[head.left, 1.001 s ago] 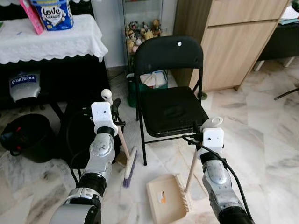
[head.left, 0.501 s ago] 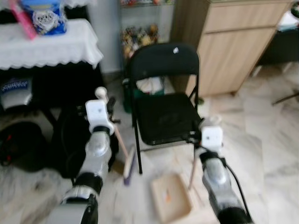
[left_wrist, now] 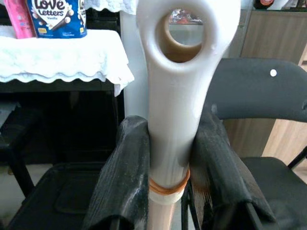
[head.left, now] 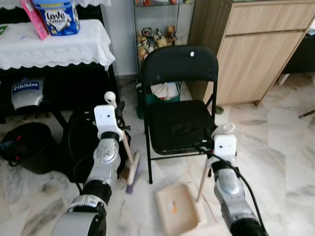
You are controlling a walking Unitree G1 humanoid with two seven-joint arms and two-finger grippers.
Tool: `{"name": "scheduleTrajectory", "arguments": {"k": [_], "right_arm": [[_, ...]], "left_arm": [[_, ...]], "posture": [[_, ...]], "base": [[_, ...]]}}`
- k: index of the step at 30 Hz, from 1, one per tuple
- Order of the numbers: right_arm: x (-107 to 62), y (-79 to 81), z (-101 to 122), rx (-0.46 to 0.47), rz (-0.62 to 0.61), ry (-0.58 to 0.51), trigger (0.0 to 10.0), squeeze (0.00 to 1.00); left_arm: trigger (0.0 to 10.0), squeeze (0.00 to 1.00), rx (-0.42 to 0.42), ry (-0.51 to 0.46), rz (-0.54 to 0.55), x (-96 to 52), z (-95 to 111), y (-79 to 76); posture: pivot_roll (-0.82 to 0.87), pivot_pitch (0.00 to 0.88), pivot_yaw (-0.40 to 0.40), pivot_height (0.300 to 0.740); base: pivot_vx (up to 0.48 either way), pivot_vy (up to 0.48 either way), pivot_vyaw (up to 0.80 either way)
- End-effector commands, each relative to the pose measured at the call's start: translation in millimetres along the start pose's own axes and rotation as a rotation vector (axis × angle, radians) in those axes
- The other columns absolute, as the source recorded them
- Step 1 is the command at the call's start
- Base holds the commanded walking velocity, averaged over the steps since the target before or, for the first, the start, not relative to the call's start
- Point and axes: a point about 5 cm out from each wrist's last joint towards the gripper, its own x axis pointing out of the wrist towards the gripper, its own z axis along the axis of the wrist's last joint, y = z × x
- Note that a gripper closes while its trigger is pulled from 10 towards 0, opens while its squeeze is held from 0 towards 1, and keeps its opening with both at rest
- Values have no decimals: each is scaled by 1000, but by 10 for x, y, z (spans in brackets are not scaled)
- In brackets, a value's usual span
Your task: Sweep floor
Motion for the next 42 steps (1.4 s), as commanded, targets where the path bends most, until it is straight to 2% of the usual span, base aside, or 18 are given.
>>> {"name": "scheduleTrajectory", "arguments": {"k": [1, 6, 10, 16, 18, 22, 25, 37, 42], "right_arm": [[20, -28, 74, -4, -6, -34, 10000, 0], [16, -28, 73, -5, -8, -34, 10000, 0], [3, -36, 68, -5, -11, -34, 10000, 0], [-2, -29, 69, -2, -10, -34, 10000, 0], [-2, -22, 69, -1, -9, -33, 10000, 0], [-1, -17, 68, 0, -8, -32, 10000, 0], [1, -13, 66, 1, -8, -31, 10000, 0], [9, 12, 62, 6, 0, -25, 10000, 0], [14, 23, 49, 5, 6, -17, 10000, 0]], "left_arm": [[10000, 0, 9, -47, -16, 50, 91, -73], [10000, 0, 29, -34, -27, 50, 66, -106], [10000, 0, 86, -32, -62, 55, 57, -186], [10000, 0, 125, -21, -56, 58, 42, -203], [10000, 0, 164, 16, -78, 45, -15, -226], [10000, 0, 173, 77, -129, 16, -106, -248], [10000, 0, 179, 93, -133, 5, -135, -237], [10000, 0, 307, 175, -245, -72, -283, -183], [10000, 0, 404, 215, -381, -131, -342, -102]], "posture": [[-108, 77, 7, 740], [-110, 78, 9, 740], [-110, 78, 9, 740], [-116, 82, 12, 740], [-112, 83, 12, 740], [-110, 82, 13, 740], [-106, 82, 13, 740], [-97, 78, 14, 740], [-85, 71, 14, 740]], "base": [[0, 0, 0], [0, 0, 0], [0, 0, 0], [0, 0, 0], [0, 0, 0], [0, 0, 0], [0, 0, 0], [0, 0, 0], [0, 0, 0]]}}
